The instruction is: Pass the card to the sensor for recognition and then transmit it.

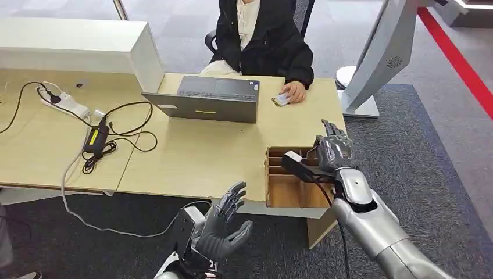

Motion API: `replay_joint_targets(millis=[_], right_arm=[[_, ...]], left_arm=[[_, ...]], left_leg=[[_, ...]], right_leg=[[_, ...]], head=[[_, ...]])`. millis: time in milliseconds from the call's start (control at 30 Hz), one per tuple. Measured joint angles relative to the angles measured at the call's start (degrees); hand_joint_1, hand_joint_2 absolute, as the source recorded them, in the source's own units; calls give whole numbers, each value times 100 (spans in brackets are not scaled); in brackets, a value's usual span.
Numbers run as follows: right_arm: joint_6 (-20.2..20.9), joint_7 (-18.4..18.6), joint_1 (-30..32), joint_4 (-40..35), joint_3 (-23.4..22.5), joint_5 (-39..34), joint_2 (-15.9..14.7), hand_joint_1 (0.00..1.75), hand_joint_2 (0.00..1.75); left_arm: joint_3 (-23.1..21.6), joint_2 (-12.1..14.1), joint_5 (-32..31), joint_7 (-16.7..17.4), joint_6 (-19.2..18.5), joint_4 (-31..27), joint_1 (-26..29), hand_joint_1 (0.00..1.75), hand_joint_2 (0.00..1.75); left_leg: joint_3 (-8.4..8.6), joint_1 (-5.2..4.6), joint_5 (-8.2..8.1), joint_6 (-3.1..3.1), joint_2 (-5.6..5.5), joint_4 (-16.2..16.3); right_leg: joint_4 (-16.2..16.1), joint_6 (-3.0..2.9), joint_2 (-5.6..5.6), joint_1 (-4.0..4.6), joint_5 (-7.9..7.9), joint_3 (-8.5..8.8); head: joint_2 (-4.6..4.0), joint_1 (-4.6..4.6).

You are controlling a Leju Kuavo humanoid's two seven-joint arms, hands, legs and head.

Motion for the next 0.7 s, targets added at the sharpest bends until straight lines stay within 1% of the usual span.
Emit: replay_joint_targets(millis=[267, 567, 700], right_arm=[[-122, 81, -21, -212, 2, 131, -24, 175, 175], [-673, 153, -310, -375, 0, 327, -39, 175, 175], [-833, 170, -445, -472, -20, 404, -46, 175, 175]], left_arm=[[0, -22, -57, -37, -57, 2, -5, 0, 175], [0, -44, -90, -68, -48, 22, -56, 0, 175], [0, -79, -90, -77, -48, 50, -118, 0, 175]], left_leg=[[-1, 0, 0, 0, 0, 0], [-1, 0, 0, 0, 0, 0], [-1, -1, 0, 0, 0, 1]], right_leg=[[1, 0, 0, 0, 0, 0], [1, 0, 0, 0, 0, -1], [1, 1, 0, -1, 1, -1]], head=[[0, 2], [0, 2], [0, 2]])
